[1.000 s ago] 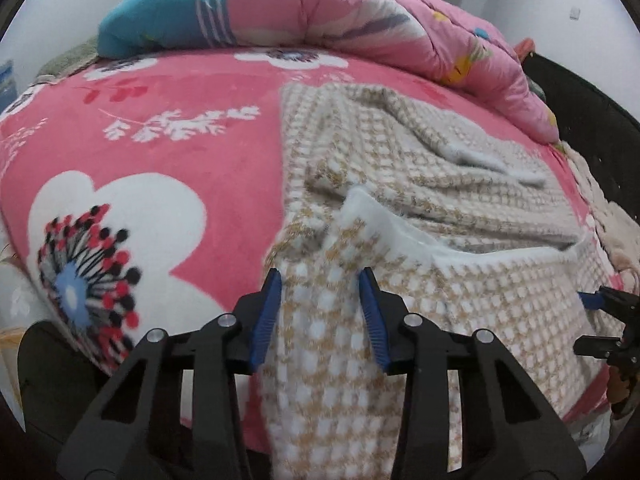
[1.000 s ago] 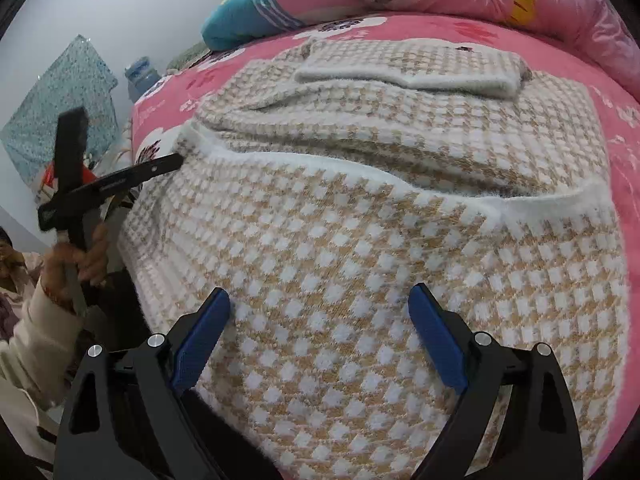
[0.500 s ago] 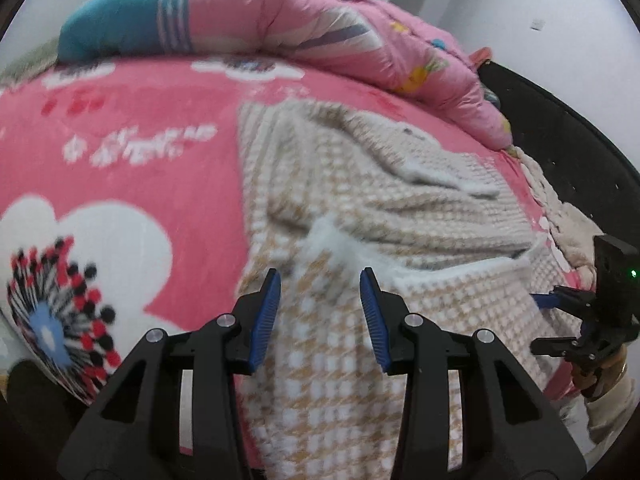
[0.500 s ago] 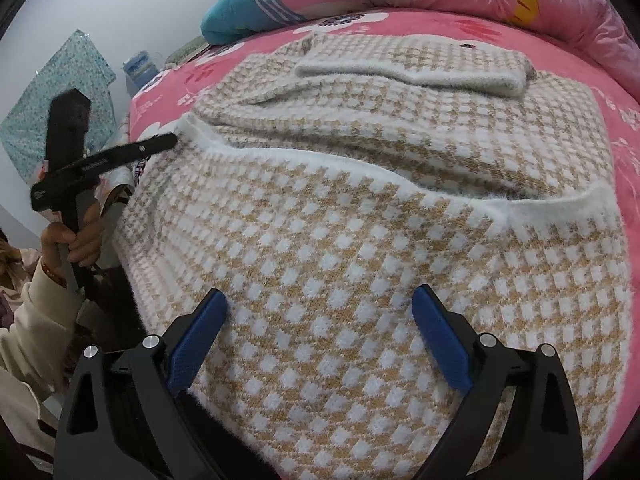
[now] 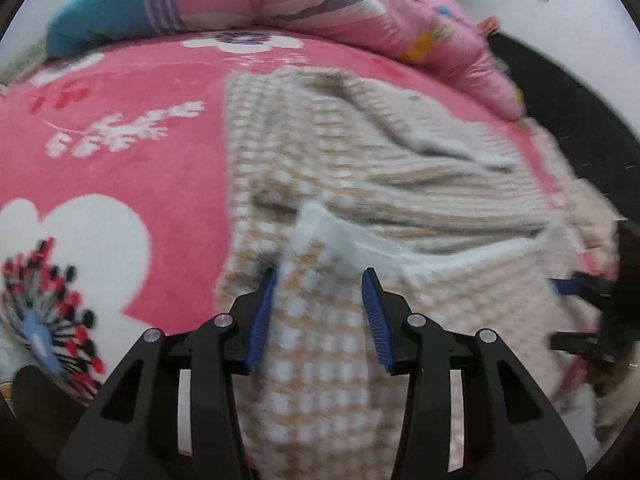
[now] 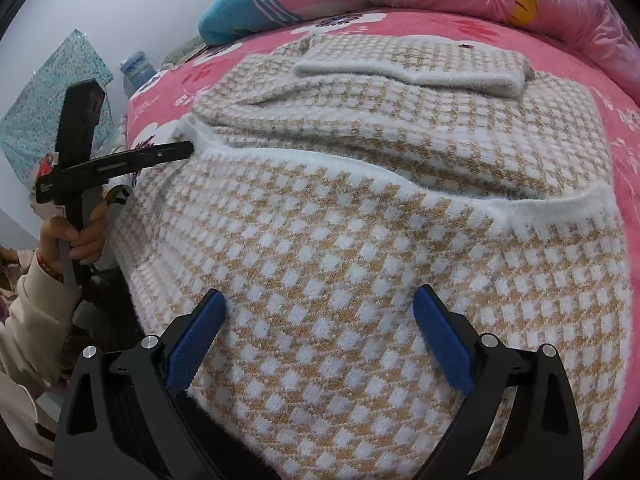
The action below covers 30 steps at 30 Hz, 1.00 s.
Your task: Fold large clothes
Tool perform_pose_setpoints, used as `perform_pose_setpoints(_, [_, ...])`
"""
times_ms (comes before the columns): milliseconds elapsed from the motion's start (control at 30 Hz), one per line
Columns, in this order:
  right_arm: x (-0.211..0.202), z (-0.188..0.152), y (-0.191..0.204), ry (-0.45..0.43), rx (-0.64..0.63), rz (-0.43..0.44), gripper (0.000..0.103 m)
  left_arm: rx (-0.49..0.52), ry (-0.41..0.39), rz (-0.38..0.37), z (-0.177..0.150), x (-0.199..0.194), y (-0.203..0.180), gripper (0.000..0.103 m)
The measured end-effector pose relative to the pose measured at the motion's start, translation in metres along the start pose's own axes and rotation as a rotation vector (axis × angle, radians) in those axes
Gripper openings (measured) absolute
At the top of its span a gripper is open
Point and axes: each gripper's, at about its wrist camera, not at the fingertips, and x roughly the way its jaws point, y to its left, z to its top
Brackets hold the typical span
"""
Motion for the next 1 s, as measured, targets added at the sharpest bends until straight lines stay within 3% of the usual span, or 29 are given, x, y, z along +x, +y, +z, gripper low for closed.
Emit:
perform_pose_setpoints(133, [0.0, -0.001, -0.001, -0.004, -0.001, 0.001, 0.093, 0.015, -0.003, -0.168, -0.004, -0.008, -0.003, 0.05])
perform_pose_setpoints(167, [0.0, -0.001, -0.001, -0.004, 0.0, 0.001, 0.093, 0.015, 0.004, -0.17, -0.004, -0.005, -0.003, 0.051])
perform_pose_setpoints(300, [-0.001, -0.001, -0.001, -0.004, -0.002, 0.0, 0.093, 0.02, 0.056, -0.067, -0.002, 0.016, -0.001, 0.049])
perform_pose_setpoints(400, [-0.001, -0.001, -0.002, -0.004, -0.003, 0.001, 0.093, 0.067, 0.049, -0.003, -0.002, 0.017, -0.014, 0.048])
perform_pose_setpoints(533, [-0.001, -0.002, -0.002, -0.007, -0.001, 0.003, 0.093, 0.093, 0.061, 0.034, -0.007, 0.014, -0.027, 0.048])
perform_pose_setpoints(733, [-0.014, -0.004, -0.005, -0.018, 0.015, 0.008, 0.093, 0.166, 0.076, 0.263, -0.014, 0.019, -0.055, 0.051])
perform_pose_setpoints(833, [-0.04, -0.008, -0.015, -0.067, 0.024, -0.035, 0.093, 0.229, 0.051, 0.365, -0.021, 0.02, -0.07, 0.051])
perform_pose_setpoints(1000, [-0.085, -0.009, -0.053, -0.169, 0.107, -0.132, 0.093, 0.26, 0.034, 0.435, -0.024, 0.02, -0.077, 0.051])
